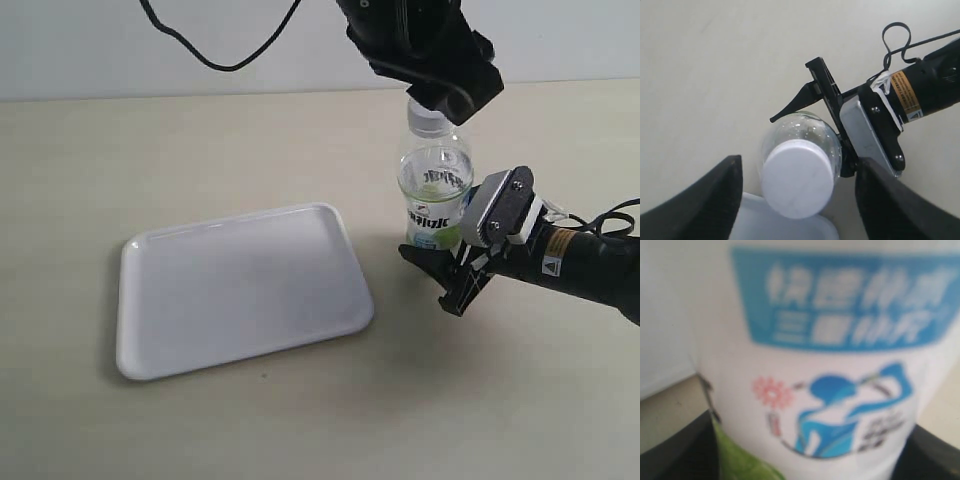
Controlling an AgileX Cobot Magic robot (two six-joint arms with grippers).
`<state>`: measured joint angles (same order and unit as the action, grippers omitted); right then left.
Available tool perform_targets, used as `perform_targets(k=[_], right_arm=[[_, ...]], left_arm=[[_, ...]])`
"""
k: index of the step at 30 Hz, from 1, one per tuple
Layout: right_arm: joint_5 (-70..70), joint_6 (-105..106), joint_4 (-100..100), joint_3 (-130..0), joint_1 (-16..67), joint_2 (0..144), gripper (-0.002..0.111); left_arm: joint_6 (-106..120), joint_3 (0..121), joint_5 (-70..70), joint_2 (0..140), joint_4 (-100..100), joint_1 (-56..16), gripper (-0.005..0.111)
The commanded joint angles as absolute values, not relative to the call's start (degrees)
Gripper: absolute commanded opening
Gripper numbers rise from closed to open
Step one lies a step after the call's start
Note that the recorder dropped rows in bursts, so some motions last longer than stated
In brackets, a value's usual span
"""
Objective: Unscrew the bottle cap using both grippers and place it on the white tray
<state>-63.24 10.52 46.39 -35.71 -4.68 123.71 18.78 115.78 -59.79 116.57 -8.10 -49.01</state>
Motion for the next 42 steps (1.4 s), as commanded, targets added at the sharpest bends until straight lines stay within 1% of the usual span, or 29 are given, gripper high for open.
perform_targets(k=[1, 11, 17, 42], right_arm=[[-64.74, 10.29, 45.96, -35.79, -4.71, 123.07, 0.000], [-64.20, 11.45, 45.88, -35.79, -4.71, 123.07, 0.000], [-63.08, 13.67, 45.88, -35.79, -4.71, 123.07, 0.000], [-63.08, 13.54, 44.95, -35.79, -4.71, 123.07, 0.000]], left_arm=[[23.51, 116.10, -61.26, 115.84, -7.88, -49.16, 0.063], [27.25, 116.10, -61.72, 115.29, -4.16, -49.16, 0.063], [29.40, 116.10, -65.10, 115.38, -4.16, -49.16, 0.063], [29.75, 116.10, -61.35, 116.72, -5.16, -49.16, 0.063]])
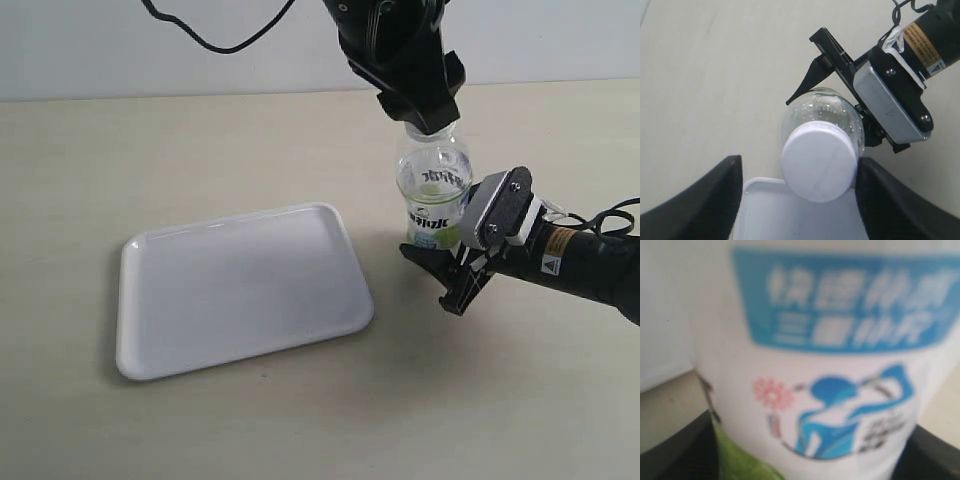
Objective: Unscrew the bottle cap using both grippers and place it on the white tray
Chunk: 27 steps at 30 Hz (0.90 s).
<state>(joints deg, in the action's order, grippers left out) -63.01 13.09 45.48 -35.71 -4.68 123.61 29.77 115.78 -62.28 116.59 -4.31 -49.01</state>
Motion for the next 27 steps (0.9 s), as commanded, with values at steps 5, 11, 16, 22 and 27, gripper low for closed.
perform_targets(k=[5, 11, 16, 22, 27], right_arm=[[-63.08, 13.54, 44.95, -35.79, -4.71, 123.07, 0.000], [-63.08, 13.42, 44.95, -35.79, -4.71, 123.07, 0.000], [-63.08, 13.42, 44.95, -35.79, -4.71, 123.07, 0.000], [-63.08, 13.42, 44.95, -35.79, -4.71, 123.07, 0.000], [-63.08, 13.42, 44.95, -35.79, -4.71, 123.07, 0.000]], left_arm=[[29.75, 116.10, -61.23, 116.72, -5.16, -49.16, 0.063], [29.75, 116.10, -59.66, 116.72, -5.35, -49.16, 0.063], [29.75, 116.10, -59.85, 117.32, -7.08, -49.16, 0.063], [29.75, 116.10, -59.37, 117.47, -6.83, -49.16, 0.063], [29.75, 116.10, -60.28, 117.48, -6.83, -49.16, 0.063]])
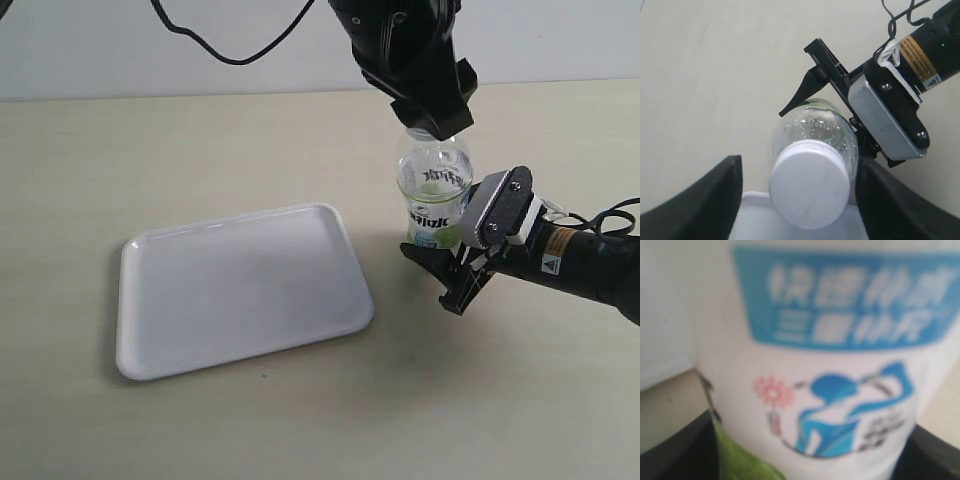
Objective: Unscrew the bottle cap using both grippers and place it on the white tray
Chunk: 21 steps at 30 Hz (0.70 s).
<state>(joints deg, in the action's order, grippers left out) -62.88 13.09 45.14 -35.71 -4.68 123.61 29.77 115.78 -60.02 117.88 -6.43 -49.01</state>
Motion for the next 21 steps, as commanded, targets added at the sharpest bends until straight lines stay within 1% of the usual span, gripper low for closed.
perform_targets(k=[1, 4, 6, 12, 13, 14, 15, 16, 17, 21], right_arm=[[-63.08, 13.42, 44.95, -35.79, -4.71, 123.07, 0.000], [-63.08, 13.42, 44.95, -35.79, -4.71, 123.07, 0.000], [-63.08, 13.42, 44.95, -35.79, -4.71, 123.07, 0.000], [-63.08, 13.42, 44.95, -35.79, -4.71, 123.07, 0.000], [-63.08, 13.42, 44.95, -35.79, -4.71, 123.07, 0.000], [-63.08, 13.42, 44.95, -35.79, -4.71, 123.07, 0.000], [-63.08, 13.42, 44.95, -35.79, -4.71, 123.07, 0.000], [-63.08, 13.42, 44.95, -35.79, -4.71, 123.07, 0.000], [-63.19, 13.42, 44.95, -35.79, -4.71, 123.07, 0.000], [-63.52, 13.42, 44.95, -35.79, -4.71, 123.07, 0.000]], left_arm=[[29.75, 116.10, -60.44, 117.48, -6.83, -49.16, 0.063], [29.75, 116.10, -60.50, 117.59, -6.83, -49.16, 0.062], [29.75, 116.10, -60.50, 117.59, -6.83, -49.16, 0.059], [29.75, 116.10, -60.50, 117.59, -6.83, -49.16, 0.037], [29.75, 116.10, -60.24, 117.59, -6.83, -49.16, 0.030], [29.75, 116.10, -60.11, 117.59, -6.83, -49.16, 0.027], [29.75, 116.10, -59.64, 117.59, -6.83, -49.16, 0.018], [29.64, 116.10, -59.64, 117.59, -6.83, -49.16, 0.012], [29.64, 116.10, -59.64, 117.59, -6.83, -49.16, 0.000], [27.43, 116.10, -59.75, 117.59, -8.30, -49.16, 0.000]])
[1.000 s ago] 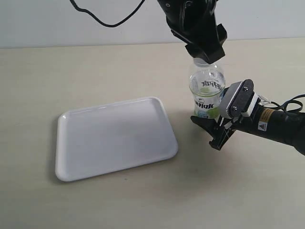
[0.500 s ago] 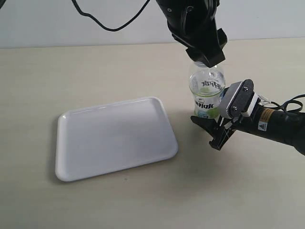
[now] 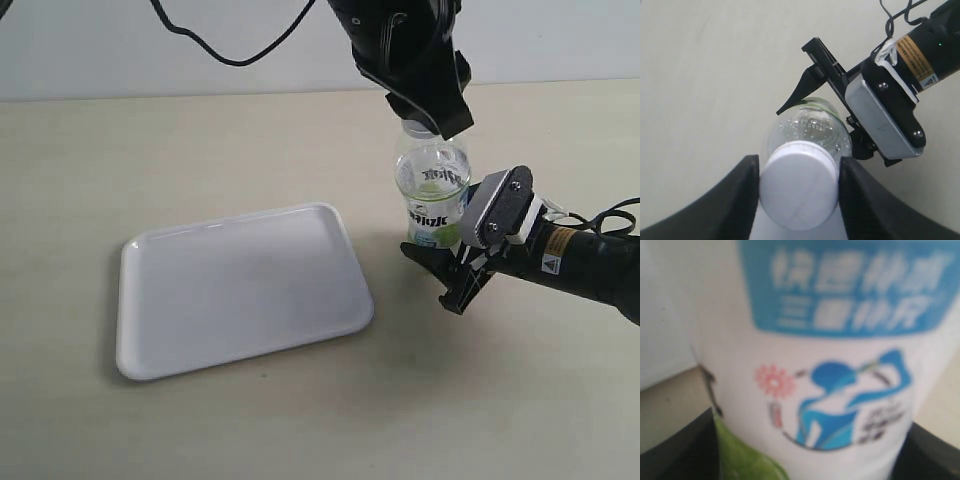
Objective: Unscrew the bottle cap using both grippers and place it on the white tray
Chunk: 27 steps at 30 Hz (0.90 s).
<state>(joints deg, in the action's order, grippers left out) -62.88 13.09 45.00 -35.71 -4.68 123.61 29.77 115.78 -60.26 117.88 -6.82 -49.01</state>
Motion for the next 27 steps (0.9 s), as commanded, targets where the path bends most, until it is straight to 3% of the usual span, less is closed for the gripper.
perform_targets(k=[1, 18, 21, 27], right_arm=[[-63.85, 13.42, 44.95, -35.79, -4.71, 123.07, 0.000], [-62.62, 13.42, 44.37, -35.79, -4.71, 123.07, 0.000], [-62.62, 13.30, 44.37, -35.79, -4.71, 123.07, 0.000], [-62.62, 13.30, 44.37, -35.79, -4.71, 123.07, 0.000]], left_arm=[[24.60, 116.10, -59.64, 117.59, -8.30, -49.16, 0.000], [7.30, 116.10, -62.93, 117.59, -8.30, -49.16, 0.001], [7.30, 116.10, -63.34, 117.59, -8.30, -49.16, 0.013], [10.02, 116.10, -63.62, 117.37, -8.30, -49.16, 0.048]])
